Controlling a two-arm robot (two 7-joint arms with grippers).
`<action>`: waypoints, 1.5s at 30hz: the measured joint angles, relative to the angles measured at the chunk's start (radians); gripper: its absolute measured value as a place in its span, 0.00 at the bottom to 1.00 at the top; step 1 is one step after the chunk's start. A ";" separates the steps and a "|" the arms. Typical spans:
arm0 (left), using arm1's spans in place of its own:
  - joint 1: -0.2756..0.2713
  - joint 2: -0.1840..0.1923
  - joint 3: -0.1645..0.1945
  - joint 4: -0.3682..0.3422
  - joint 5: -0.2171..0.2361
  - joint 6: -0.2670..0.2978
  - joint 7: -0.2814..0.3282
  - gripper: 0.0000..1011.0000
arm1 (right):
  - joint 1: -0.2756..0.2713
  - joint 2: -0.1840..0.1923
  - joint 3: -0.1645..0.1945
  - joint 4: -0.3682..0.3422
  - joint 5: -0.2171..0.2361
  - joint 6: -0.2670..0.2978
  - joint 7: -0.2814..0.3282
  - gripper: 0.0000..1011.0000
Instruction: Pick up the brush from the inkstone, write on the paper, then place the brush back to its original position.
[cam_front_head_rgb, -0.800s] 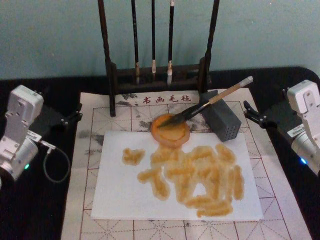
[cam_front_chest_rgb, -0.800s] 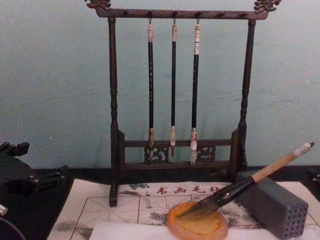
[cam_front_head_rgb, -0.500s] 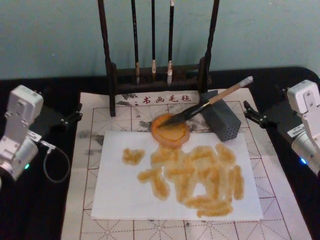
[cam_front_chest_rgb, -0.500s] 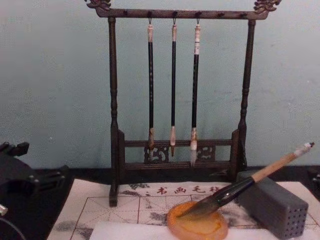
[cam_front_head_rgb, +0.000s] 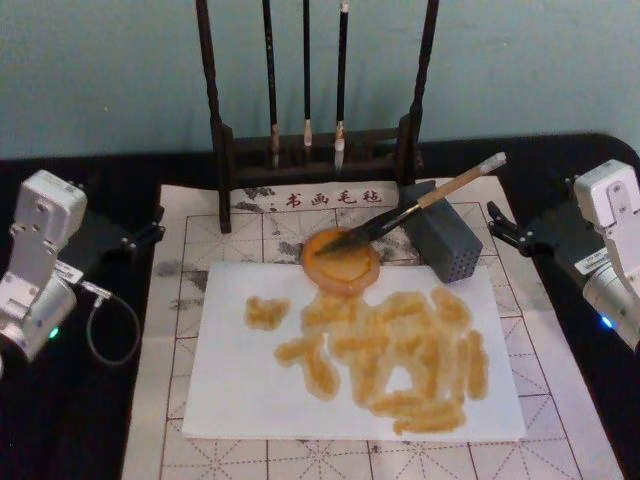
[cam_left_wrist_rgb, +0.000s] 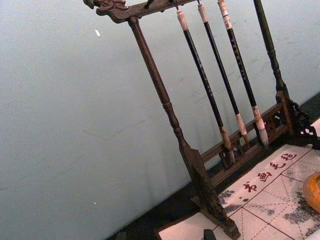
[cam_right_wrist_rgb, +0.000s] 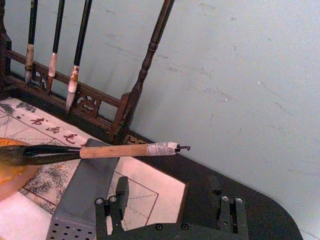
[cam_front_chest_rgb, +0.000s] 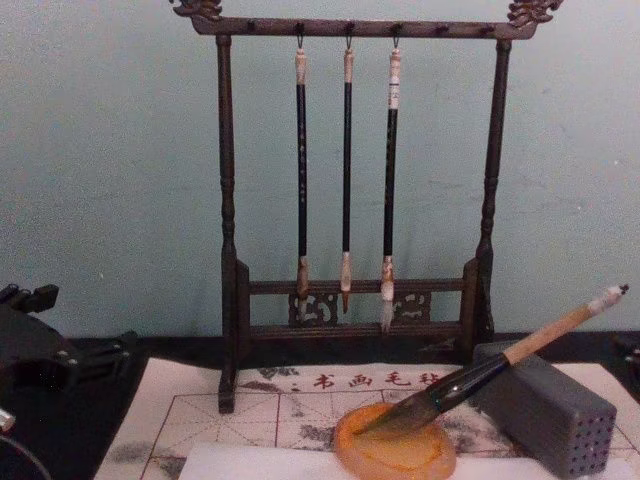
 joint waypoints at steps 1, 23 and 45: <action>0.000 0.000 0.000 0.000 0.000 0.000 0.000 0.99 | 0.000 0.000 0.000 0.000 0.000 0.000 0.000 0.99; 0.000 0.000 0.000 0.000 0.000 0.000 0.000 0.99 | 0.000 0.000 0.000 0.000 0.000 0.000 0.000 0.99; 0.000 0.000 0.000 0.000 0.000 0.000 0.000 0.99 | 0.000 0.000 0.000 0.000 0.000 0.000 0.000 0.99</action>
